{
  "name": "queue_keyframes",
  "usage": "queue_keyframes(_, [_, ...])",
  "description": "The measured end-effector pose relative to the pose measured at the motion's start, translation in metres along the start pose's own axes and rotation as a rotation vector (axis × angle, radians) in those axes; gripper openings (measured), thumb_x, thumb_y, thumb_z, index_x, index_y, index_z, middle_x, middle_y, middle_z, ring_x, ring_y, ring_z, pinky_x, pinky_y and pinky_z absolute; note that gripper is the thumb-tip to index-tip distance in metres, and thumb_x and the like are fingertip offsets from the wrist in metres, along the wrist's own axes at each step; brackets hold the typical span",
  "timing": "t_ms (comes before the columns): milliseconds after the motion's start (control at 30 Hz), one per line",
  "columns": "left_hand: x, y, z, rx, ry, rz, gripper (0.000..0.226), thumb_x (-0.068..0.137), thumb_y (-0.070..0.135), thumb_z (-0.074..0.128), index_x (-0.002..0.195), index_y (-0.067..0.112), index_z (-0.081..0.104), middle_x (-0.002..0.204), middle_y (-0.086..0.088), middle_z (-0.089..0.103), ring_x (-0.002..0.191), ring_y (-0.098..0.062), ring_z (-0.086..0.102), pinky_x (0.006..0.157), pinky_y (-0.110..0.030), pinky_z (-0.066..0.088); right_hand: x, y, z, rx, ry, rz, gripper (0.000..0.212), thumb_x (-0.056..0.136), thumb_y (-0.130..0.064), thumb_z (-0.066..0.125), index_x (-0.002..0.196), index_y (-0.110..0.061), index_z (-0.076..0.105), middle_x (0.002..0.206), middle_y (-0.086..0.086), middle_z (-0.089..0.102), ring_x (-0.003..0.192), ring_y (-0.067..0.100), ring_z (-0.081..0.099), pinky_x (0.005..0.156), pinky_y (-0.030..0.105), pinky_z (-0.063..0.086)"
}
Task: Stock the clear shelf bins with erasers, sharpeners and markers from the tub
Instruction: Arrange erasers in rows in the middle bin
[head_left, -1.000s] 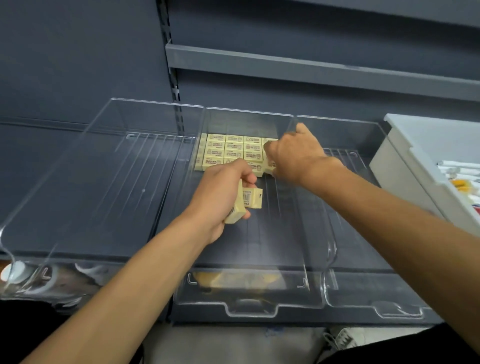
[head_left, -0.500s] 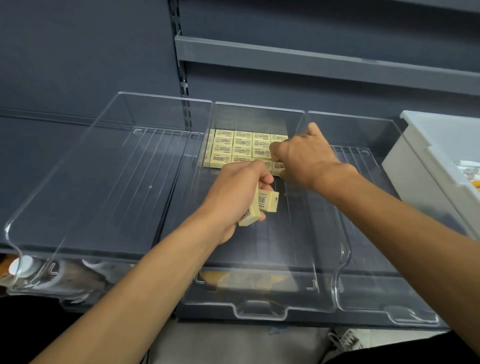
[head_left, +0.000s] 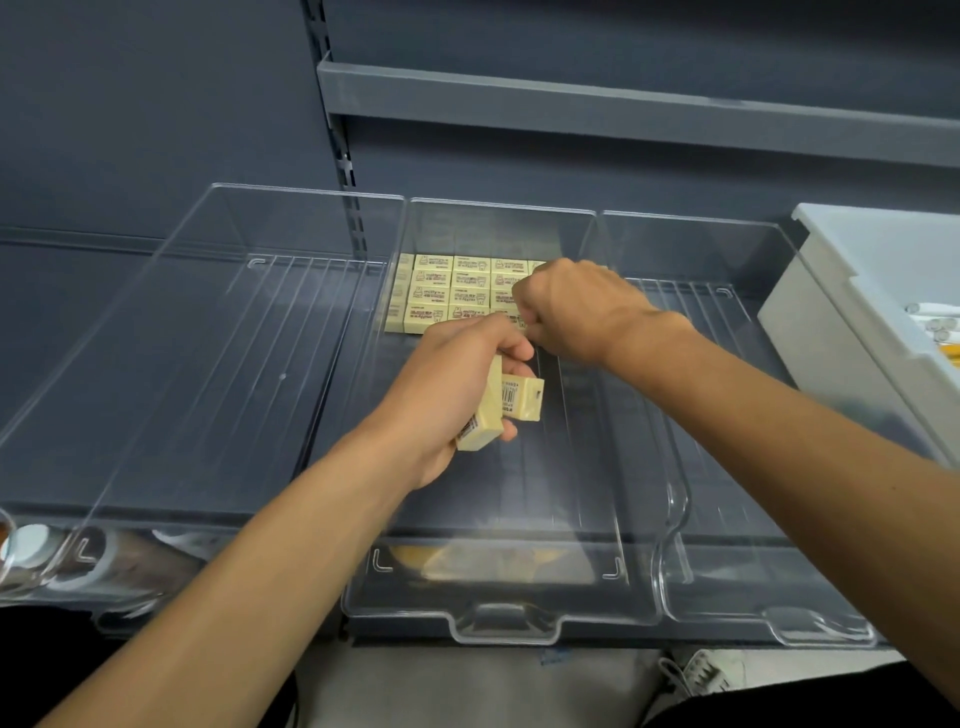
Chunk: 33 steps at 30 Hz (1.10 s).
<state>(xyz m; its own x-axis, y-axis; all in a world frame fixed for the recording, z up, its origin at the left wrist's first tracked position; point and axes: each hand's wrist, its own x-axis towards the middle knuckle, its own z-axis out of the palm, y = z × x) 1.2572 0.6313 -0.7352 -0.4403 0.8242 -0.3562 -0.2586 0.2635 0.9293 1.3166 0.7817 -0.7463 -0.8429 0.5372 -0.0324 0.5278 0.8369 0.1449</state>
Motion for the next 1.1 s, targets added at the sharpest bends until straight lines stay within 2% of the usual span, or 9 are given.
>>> queue_keyframes(67, [-0.001, 0.0, 0.0, 0.004, 0.001, 0.004, 0.018, 0.093, 0.015, 0.055, 0.077, 0.01, 0.063, 0.072, -0.007, 0.062, 0.052, -0.014, 0.057, 0.039, -0.021, 0.042, -0.003, 0.002, -0.003, 0.09, -0.027, -0.039, 0.011, 0.091, -0.014, 0.05, 0.083, -0.022, 0.052, 0.103, 0.009, 0.062, 0.092, 0.032, 0.06, 0.069, 0.033, 0.042])
queue_keyframes(167, [-0.004, 0.002, 0.0, 0.019, -0.001, 0.027, 0.018, 0.092, 0.014, 0.055, 0.076, 0.011, 0.063, 0.067, -0.005, 0.062, 0.049, -0.013, 0.056, 0.039, -0.021, 0.041, -0.019, 0.001, -0.011, 0.191, -0.015, -0.115, 0.008, 0.092, -0.021, 0.053, 0.095, -0.021, 0.061, 0.108, 0.005, 0.063, 0.098, 0.029, 0.059, 0.075, 0.033, 0.043])
queue_keyframes(267, [-0.007, 0.003, -0.003, 0.115, 0.04, 0.124, 0.021, 0.094, 0.012, 0.052, 0.077, 0.011, 0.064, 0.066, -0.003, 0.063, 0.052, -0.014, 0.056, 0.039, -0.023, 0.042, -0.052, 0.001, -0.015, 0.285, 0.179, -0.143, 0.013, 0.091, -0.022, 0.054, 0.096, -0.019, 0.066, 0.097, 0.001, 0.067, 0.094, 0.026, 0.058, 0.086, 0.04, 0.045])
queue_keyframes(367, [-0.011, 0.001, -0.006, 0.269, 0.102, 0.282, 0.021, 0.097, 0.011, 0.049, 0.081, 0.013, 0.064, 0.069, -0.002, 0.064, 0.055, -0.012, 0.058, 0.041, -0.025, 0.045, -0.092, -0.004, -0.015, 0.548, 0.338, -0.071, 0.008, 0.091, -0.025, 0.056, 0.092, -0.024, 0.064, 0.086, -0.012, 0.066, 0.088, 0.016, 0.057, 0.085, 0.038, 0.045])
queue_keyframes(500, [-0.015, -0.008, -0.005, 0.386, 0.138, 0.381, 0.022, 0.095, 0.008, 0.046, 0.087, 0.022, 0.06, 0.068, 0.003, 0.065, 0.051, -0.01, 0.057, 0.045, -0.027, 0.046, -0.119, -0.028, -0.007, 0.778, 0.283, -0.069, 0.015, 0.092, -0.042, 0.051, 0.102, -0.034, 0.058, 0.082, -0.019, 0.065, 0.081, 0.001, 0.062, 0.073, 0.032, 0.052])
queue_keyframes(633, [-0.016, -0.017, -0.002, 0.373, 0.127, 0.366, 0.024, 0.096, 0.007, 0.044, 0.091, 0.022, 0.061, 0.074, 0.002, 0.064, 0.055, -0.01, 0.058, 0.052, -0.028, 0.045, -0.122, -0.036, -0.004, 0.777, 0.238, -0.107, 0.03, 0.088, -0.057, 0.047, 0.108, -0.036, 0.058, 0.084, -0.022, 0.066, 0.079, -0.001, 0.063, 0.069, 0.033, 0.055])
queue_keyframes(833, [-0.021, -0.021, 0.005, 0.163, 0.031, 0.201, 0.027, 0.098, 0.005, 0.041, 0.089, 0.012, 0.065, 0.074, -0.007, 0.061, 0.052, -0.017, 0.054, 0.042, -0.025, 0.042, -0.133, -0.041, -0.003, 0.722, 0.302, -0.073, 0.02, 0.085, -0.044, 0.062, 0.1, -0.036, 0.054, 0.073, -0.02, 0.063, 0.067, 0.002, 0.063, 0.063, 0.034, 0.055])
queue_keyframes(967, [-0.021, -0.02, 0.005, 0.124, 0.063, 0.222, 0.032, 0.097, 0.004, 0.041, 0.088, 0.011, 0.071, 0.087, -0.008, 0.07, 0.058, -0.018, 0.058, 0.041, -0.024, 0.043, -0.131, -0.036, -0.001, 0.826, 0.387, 0.011, 0.019, 0.081, -0.03, 0.066, 0.096, -0.035, 0.056, 0.072, -0.017, 0.061, 0.066, 0.005, 0.063, 0.06, 0.035, 0.054])
queue_keyframes(1100, [-0.026, -0.018, -0.002, 0.065, 0.128, 0.209, 0.036, 0.092, 0.002, 0.038, 0.083, 0.009, 0.072, 0.087, -0.008, 0.074, 0.047, -0.026, 0.06, 0.039, -0.024, 0.04, -0.132, -0.036, -0.003, 0.908, 0.428, 0.023, 0.027, 0.085, -0.028, 0.061, 0.109, -0.039, 0.061, 0.083, -0.018, 0.063, 0.07, 0.007, 0.064, 0.06, 0.023, 0.052])
